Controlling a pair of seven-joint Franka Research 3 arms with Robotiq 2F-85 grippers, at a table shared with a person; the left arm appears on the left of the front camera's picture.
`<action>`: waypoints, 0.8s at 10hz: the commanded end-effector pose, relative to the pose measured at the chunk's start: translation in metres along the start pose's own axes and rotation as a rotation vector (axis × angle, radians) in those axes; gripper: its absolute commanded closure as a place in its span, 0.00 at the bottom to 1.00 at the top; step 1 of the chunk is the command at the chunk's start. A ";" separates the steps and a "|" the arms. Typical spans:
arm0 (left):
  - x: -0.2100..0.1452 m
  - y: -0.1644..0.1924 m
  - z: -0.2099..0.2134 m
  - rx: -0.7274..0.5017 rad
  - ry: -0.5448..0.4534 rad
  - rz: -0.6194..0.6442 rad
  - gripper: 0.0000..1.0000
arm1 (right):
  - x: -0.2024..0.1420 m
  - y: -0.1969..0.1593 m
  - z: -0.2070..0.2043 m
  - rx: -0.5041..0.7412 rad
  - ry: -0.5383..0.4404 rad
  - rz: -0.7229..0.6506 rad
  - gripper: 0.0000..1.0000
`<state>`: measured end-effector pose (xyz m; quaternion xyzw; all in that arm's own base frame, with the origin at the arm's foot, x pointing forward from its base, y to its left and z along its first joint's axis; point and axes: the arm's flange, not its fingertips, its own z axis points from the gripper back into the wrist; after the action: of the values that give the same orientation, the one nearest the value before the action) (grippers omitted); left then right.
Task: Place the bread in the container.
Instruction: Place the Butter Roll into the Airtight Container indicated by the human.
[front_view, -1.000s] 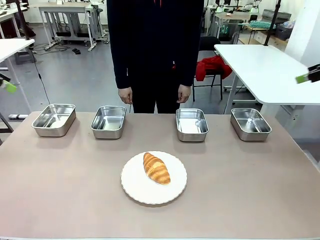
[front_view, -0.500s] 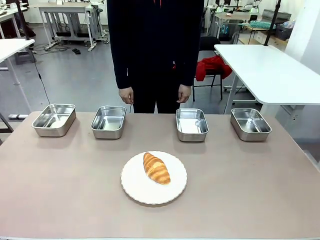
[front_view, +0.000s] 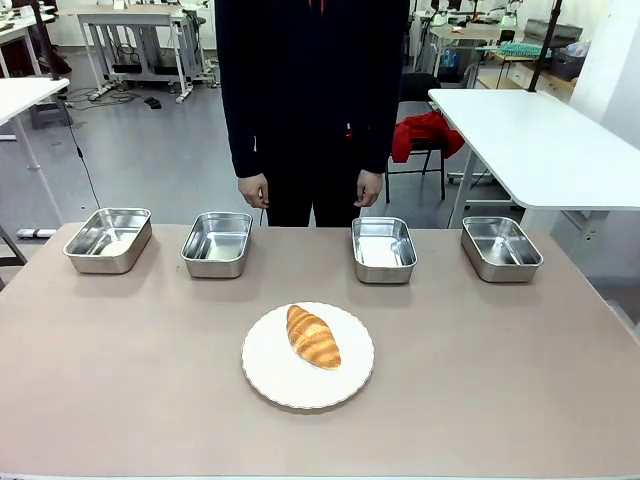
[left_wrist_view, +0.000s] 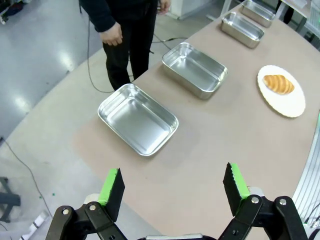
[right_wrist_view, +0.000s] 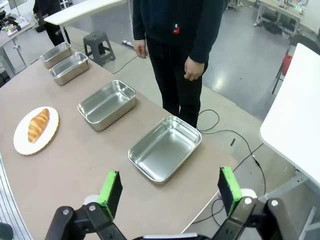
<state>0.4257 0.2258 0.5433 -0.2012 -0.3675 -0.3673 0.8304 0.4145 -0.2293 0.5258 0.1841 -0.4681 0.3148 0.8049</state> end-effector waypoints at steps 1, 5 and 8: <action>0.001 -0.006 -0.001 -0.015 -0.021 0.000 0.00 | 0.005 0.007 0.003 -0.003 -0.043 0.028 0.00; 0.001 -0.020 -0.002 -0.012 -0.025 0.030 0.00 | 0.016 0.025 0.002 -0.020 -0.050 0.041 0.00; 0.002 -0.027 -0.005 -0.006 -0.015 0.044 0.00 | 0.018 0.036 -0.003 -0.034 -0.025 0.035 0.00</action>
<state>0.4131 0.2111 0.5427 -0.2162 -0.3655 -0.3603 0.8306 0.4034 -0.2019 0.5430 0.1767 -0.4807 0.3295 0.7932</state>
